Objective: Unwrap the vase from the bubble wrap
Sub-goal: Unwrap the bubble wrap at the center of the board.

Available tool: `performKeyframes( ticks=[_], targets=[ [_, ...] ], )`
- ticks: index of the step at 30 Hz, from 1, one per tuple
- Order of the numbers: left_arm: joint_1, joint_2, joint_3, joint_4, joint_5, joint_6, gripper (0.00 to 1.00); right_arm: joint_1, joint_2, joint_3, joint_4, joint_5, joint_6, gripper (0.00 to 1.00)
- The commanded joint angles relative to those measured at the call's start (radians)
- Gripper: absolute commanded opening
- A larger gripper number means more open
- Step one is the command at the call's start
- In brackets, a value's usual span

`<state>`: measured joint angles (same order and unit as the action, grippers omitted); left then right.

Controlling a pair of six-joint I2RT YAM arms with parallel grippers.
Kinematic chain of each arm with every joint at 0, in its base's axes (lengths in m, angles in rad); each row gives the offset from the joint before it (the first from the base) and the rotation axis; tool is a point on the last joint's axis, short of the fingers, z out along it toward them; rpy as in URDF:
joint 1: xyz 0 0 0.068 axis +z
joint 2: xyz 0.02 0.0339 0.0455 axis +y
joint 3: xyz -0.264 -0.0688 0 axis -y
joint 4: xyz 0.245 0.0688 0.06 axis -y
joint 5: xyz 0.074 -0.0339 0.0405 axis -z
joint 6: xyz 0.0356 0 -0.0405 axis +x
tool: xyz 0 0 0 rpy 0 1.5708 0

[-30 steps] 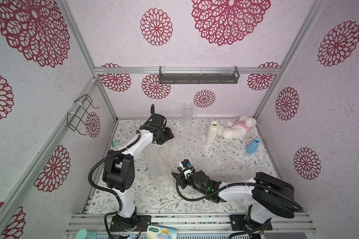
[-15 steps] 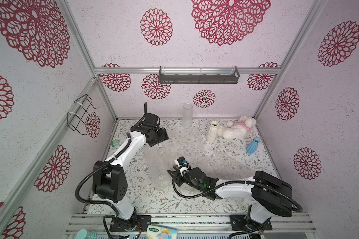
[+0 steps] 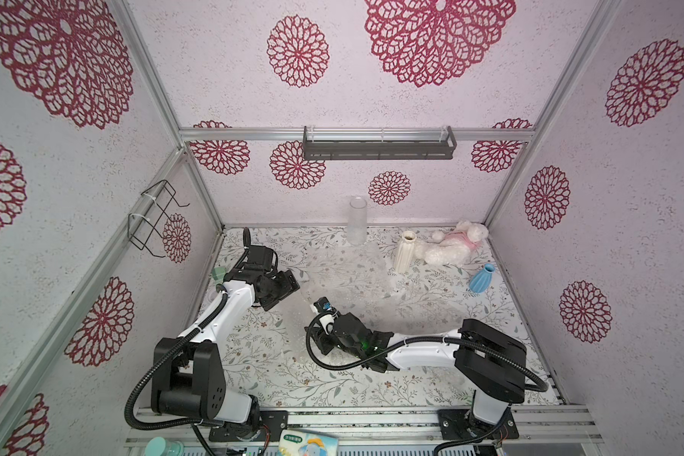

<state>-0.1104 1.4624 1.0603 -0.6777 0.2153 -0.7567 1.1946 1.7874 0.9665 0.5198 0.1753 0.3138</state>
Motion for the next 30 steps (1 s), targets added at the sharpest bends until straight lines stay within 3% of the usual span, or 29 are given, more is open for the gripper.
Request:
performKeyframes(
  ticks=[1, 8, 13, 21, 30],
  targets=[
    [0.012, -0.042, -0.020, 0.056, 0.004, -0.019, 0.85, 0.005, 0.014, 0.055, -0.050, 0.001, 0.009, 0.42],
    [0.015, -0.052, -0.055, 0.081, 0.012, -0.023, 0.85, 0.005, 0.072, 0.145, -0.129, 0.072, 0.023, 0.41],
    [0.015, -0.055, -0.068, 0.095, 0.025, -0.025, 0.85, 0.005, 0.090, 0.173, -0.148, 0.131, 0.039, 0.34],
    [0.008, -0.055, -0.081, 0.112, 0.030, -0.031, 0.84, -0.013, 0.078, 0.165, -0.125, 0.146, 0.054, 0.00],
    [-0.036, -0.052, -0.082, 0.114, 0.007, -0.045, 0.84, -0.030, 0.007, 0.099, -0.055, 0.122, 0.083, 0.00]
  ],
)
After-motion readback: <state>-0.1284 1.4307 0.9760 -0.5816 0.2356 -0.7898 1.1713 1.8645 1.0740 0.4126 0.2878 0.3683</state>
